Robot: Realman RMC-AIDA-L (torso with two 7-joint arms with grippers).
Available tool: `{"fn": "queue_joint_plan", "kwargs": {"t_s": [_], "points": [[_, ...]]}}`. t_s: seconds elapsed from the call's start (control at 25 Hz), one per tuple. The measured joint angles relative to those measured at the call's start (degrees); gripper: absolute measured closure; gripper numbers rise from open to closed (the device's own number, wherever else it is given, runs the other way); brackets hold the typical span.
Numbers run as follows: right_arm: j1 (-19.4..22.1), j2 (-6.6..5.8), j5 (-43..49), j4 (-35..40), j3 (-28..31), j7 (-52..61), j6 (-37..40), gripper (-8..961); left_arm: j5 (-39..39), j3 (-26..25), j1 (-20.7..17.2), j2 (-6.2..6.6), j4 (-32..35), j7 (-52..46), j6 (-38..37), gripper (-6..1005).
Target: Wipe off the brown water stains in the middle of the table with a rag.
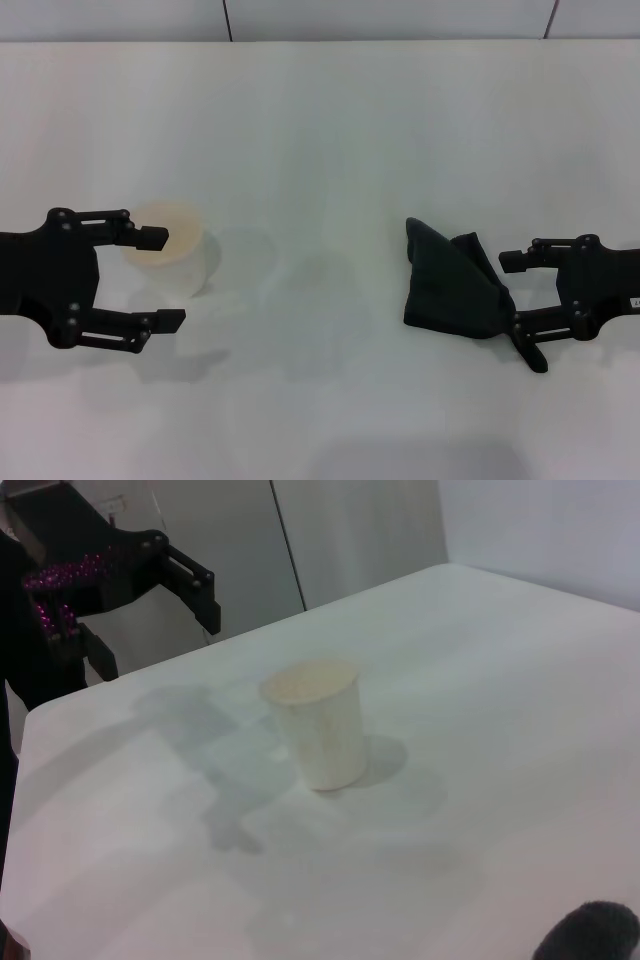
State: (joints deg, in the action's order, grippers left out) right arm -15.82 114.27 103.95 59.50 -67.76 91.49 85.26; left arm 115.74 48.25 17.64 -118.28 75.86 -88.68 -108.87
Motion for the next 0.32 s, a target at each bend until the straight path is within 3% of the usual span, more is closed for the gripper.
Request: {"fn": "queue_joint_plan", "kwargs": {"t_s": [0.32], "points": [[0.0, -0.02, 0.0, 0.0, 0.0, 0.0, 0.0, 124, 0.0, 0.0, -0.2, -0.02, 0.1, 0.0, -0.1, 138]]}}
